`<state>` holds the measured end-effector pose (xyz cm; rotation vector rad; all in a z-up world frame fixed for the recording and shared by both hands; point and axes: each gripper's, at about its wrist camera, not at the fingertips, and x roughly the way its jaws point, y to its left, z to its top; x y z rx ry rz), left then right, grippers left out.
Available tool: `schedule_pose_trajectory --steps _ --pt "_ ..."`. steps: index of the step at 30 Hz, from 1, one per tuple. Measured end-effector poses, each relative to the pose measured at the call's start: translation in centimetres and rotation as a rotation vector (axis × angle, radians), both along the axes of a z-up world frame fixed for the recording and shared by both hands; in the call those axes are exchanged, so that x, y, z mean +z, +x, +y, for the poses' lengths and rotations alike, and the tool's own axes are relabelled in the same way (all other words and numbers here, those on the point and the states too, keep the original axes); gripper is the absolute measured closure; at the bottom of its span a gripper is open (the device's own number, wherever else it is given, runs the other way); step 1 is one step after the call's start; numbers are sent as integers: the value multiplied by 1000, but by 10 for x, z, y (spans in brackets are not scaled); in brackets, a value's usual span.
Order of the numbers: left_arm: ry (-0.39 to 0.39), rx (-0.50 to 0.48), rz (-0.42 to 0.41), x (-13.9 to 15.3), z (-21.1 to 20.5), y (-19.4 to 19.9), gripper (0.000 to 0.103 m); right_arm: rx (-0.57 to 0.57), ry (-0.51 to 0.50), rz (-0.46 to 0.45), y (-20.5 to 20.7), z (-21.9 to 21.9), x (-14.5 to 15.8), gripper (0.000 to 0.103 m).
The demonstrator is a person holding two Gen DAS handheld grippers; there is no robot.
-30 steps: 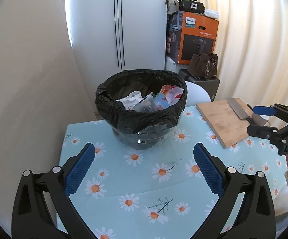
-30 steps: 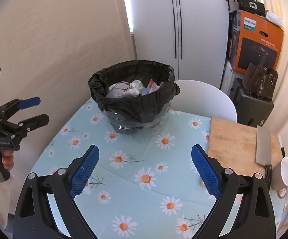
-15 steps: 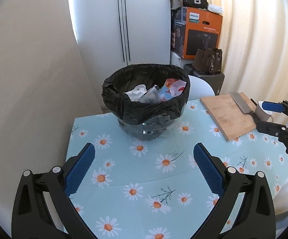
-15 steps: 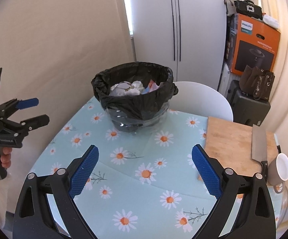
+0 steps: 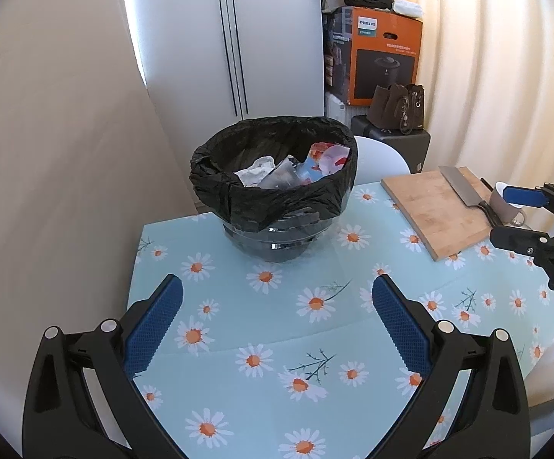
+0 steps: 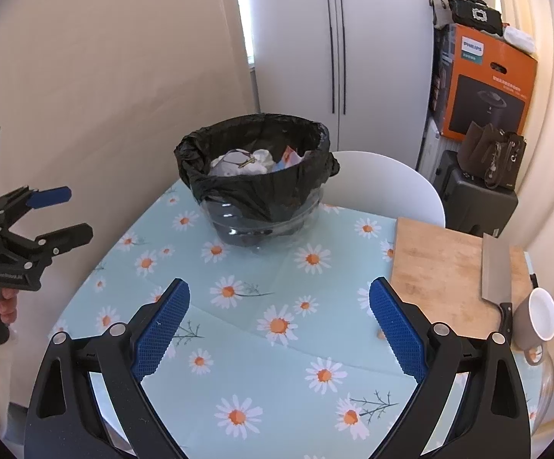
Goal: Collect trash
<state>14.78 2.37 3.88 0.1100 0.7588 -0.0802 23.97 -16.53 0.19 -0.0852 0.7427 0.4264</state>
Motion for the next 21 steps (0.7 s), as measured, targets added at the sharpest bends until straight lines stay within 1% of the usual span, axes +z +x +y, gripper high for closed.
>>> schedule_pose_trajectory --steps 4,7,13,21 --pt "-15 6 1 -3 -1 -2 6 -3 -1 -20 -3 -3 2 12" --pt "-18 10 8 -6 -2 -2 6 -3 -2 -5 -2 -6 2 12" --pt "-40 5 6 -7 -6 1 6 -14 -19 -12 -3 -13 6 12" --pt "-39 -1 9 -6 -9 3 6 -25 0 -17 -8 -15 7 12"
